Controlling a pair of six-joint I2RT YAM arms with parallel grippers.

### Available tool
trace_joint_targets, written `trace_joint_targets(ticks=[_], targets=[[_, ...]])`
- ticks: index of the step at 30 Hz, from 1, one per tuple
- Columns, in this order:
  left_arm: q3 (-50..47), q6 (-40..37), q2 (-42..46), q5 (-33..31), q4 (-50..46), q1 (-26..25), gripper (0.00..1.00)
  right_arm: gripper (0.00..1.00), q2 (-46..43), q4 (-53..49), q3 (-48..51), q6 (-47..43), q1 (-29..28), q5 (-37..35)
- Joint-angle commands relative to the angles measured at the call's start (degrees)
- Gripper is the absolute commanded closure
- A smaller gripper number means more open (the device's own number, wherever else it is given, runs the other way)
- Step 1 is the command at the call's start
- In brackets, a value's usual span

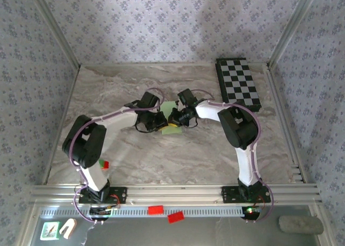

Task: Fold a paper plane with a square sheet of paper (pick it up from the middle)
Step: Fold the triangle a second time at the center of the table.

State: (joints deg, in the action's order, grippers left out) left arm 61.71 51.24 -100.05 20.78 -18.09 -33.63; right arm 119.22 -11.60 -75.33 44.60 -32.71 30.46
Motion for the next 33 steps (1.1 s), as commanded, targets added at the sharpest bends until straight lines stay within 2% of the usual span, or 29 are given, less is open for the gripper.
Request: trace_joint_targets(ticks=[1, 21, 33], targets=[[0.45, 1.82, -2.26, 1.21, 2.24, 0.4, 0.87, 0.91, 1.21, -0.83, -0.86, 0.5, 0.23, 0.65], [-2.65, 3.33, -6.25, -1.66, 1.21, 1.06, 0.92, 0.91, 0.84, -1.62, -1.05, -1.45, 0.09, 1.27], [-5.23, 4.74, -6.72, -1.71, -0.92, 1.03, 0.95, 0.91, 2.91, -6.63, -4.41, -7.01, 2.0, -2.36]])
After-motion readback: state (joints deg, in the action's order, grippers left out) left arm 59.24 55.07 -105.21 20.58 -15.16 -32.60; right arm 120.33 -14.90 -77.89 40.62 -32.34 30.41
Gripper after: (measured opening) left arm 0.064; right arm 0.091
